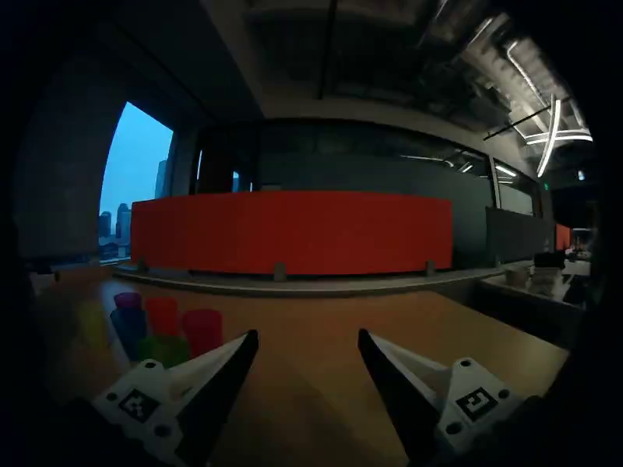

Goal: Pour water

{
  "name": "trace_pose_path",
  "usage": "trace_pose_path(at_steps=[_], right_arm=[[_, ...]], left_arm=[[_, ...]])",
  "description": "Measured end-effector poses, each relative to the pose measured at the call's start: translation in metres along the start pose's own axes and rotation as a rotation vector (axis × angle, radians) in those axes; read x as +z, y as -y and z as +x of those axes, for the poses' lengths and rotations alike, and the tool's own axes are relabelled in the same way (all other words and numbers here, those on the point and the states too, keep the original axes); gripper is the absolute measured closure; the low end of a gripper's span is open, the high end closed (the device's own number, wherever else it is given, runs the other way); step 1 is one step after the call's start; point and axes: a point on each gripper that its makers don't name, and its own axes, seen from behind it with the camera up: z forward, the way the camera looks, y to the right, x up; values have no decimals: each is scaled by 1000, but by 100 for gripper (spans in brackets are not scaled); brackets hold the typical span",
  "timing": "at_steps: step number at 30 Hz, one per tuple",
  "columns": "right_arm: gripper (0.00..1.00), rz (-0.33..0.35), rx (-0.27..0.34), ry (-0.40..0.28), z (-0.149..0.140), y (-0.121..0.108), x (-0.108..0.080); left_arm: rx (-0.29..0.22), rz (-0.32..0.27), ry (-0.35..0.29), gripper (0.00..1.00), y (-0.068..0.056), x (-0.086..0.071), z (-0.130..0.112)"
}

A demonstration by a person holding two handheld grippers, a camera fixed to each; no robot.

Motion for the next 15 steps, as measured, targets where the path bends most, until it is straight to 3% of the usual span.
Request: trace_pose_path(at_steps=[6, 15], right_arm=[[1, 35, -17, 11, -5, 11, 2], [1, 73, -14, 32, 32, 19, 4]], left_arm=[[-13, -25, -9, 2, -7, 1, 14], [-25, -74, -11, 2, -17, 3, 61]])
